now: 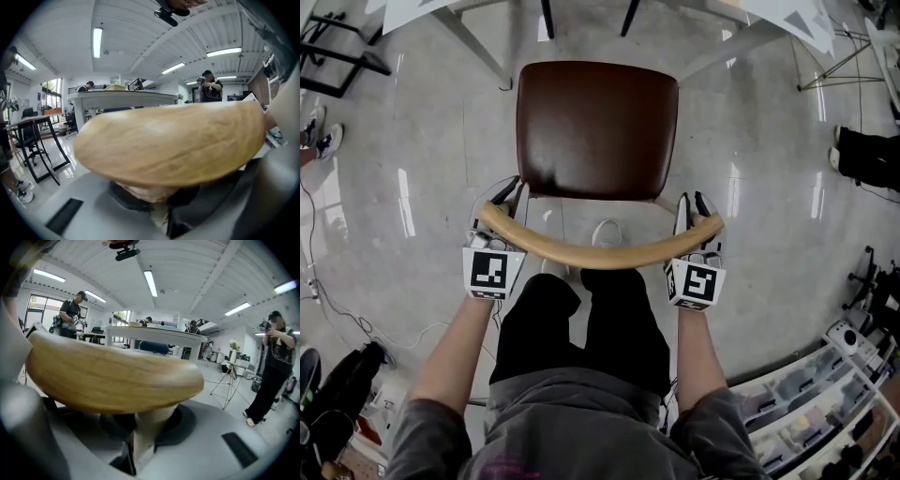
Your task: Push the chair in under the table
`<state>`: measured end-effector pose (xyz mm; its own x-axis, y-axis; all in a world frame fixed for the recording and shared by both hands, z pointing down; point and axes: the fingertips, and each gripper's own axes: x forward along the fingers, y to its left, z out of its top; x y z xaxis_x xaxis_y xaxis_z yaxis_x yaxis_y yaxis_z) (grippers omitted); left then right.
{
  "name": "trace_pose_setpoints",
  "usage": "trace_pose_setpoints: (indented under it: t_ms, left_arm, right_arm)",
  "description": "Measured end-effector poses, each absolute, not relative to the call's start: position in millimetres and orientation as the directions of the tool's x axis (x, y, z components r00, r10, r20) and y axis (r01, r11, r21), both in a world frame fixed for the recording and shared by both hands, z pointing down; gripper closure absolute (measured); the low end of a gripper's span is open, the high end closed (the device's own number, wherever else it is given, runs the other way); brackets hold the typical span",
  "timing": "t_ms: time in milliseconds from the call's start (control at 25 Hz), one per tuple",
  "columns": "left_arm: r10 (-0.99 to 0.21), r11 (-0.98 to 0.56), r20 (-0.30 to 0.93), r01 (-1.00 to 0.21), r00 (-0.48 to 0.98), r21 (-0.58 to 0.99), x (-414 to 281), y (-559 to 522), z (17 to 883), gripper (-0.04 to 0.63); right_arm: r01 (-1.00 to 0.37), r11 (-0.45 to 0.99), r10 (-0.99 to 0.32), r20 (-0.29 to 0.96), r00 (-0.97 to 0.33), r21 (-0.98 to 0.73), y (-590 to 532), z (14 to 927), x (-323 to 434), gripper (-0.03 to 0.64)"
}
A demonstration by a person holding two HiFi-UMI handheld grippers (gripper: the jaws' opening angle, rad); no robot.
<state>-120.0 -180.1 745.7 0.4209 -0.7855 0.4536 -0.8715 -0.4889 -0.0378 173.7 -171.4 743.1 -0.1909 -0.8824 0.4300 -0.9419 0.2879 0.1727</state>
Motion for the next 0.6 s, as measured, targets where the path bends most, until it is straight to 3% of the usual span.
trace_pose_setpoints:
  t_ms: [600]
  left_arm:
    - [-0.772,-0.39,0.56,-0.92,0.3,-0.045,-110.1,-233.0,728.6,0.569]
  right_arm:
    - [-0.917,0.372,-0.83,0.494,-0.26,0.142,-244.5,721.9,188.0,0.548]
